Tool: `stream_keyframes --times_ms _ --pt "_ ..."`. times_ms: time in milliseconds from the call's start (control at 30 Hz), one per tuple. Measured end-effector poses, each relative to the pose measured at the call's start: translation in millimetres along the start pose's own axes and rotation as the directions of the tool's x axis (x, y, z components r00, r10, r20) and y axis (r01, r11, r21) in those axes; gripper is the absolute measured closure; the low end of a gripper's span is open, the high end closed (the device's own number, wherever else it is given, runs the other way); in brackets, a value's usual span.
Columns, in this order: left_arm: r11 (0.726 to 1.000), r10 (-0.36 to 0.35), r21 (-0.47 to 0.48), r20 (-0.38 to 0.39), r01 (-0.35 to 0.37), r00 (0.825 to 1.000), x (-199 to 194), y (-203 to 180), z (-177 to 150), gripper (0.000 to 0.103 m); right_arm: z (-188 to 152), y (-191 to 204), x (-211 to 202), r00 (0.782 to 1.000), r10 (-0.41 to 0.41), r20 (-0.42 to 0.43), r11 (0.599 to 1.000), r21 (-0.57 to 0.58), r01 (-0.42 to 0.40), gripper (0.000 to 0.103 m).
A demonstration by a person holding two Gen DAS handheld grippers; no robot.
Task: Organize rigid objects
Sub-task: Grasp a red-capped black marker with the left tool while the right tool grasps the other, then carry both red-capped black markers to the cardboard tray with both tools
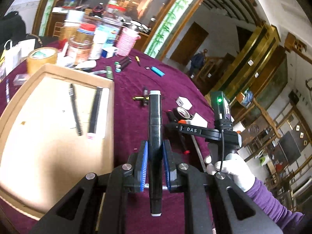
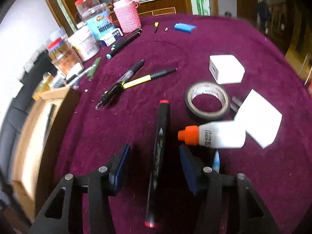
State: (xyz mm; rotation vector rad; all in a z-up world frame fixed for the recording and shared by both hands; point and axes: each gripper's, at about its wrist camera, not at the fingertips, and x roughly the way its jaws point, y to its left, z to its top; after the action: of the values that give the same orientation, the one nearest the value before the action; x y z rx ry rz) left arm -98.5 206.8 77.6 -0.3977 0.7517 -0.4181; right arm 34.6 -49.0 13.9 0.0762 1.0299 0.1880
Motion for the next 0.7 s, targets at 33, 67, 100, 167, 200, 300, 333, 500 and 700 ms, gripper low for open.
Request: stream_keyframes --times_ms 33,67,100,167,200,300,333,500,700 --pt "1.000 0.002 -0.008 0.003 -0.002 1.000 -3 5 0 0.089 0 5 2 0.999 -0.035 0.004 0.999 -0.021 0.035 0.049" --pt "1.000 0.005 -0.021 0.008 -0.005 1.000 -6 11 -1 0.089 1 9 3 0.997 -0.072 0.009 0.997 -0.036 0.072 0.053" --pt "0.999 0.006 -0.034 0.013 -0.005 1.000 -8 17 -1 0.089 0 12 3 0.993 -0.116 0.020 0.992 -0.053 0.117 0.064" --pt "0.999 0.009 -0.053 0.022 -0.008 1.000 -13 26 -2 0.089 -2 11 0 0.993 -0.110 0.034 0.993 -0.049 0.112 0.075" --pt "0.998 0.012 -0.060 0.027 -0.011 1.000 -16 30 -3 0.089 -3 8 -2 0.994 -0.106 0.037 0.993 -0.043 0.107 0.088" --pt "0.997 0.021 -0.077 0.039 -0.018 0.999 -23 39 -4 0.089 -3 3 -7 0.998 -0.053 0.038 0.999 -0.001 0.053 0.088" --pt "0.996 0.023 -0.083 0.042 -0.020 0.999 -25 41 -5 0.089 -5 -1 -12 0.999 -0.030 0.043 0.999 0.018 0.029 0.088" --pt "0.992 0.022 -0.124 0.051 -0.016 0.998 -34 56 -7 0.089 -9 -3 -28 0.990 0.123 0.075 0.987 0.091 -0.129 0.088" --pt "0.985 0.079 -0.156 0.066 -0.068 0.995 -48 76 7 0.089 -4 17 -50 0.942 0.323 0.086 0.935 0.127 -0.332 0.087"
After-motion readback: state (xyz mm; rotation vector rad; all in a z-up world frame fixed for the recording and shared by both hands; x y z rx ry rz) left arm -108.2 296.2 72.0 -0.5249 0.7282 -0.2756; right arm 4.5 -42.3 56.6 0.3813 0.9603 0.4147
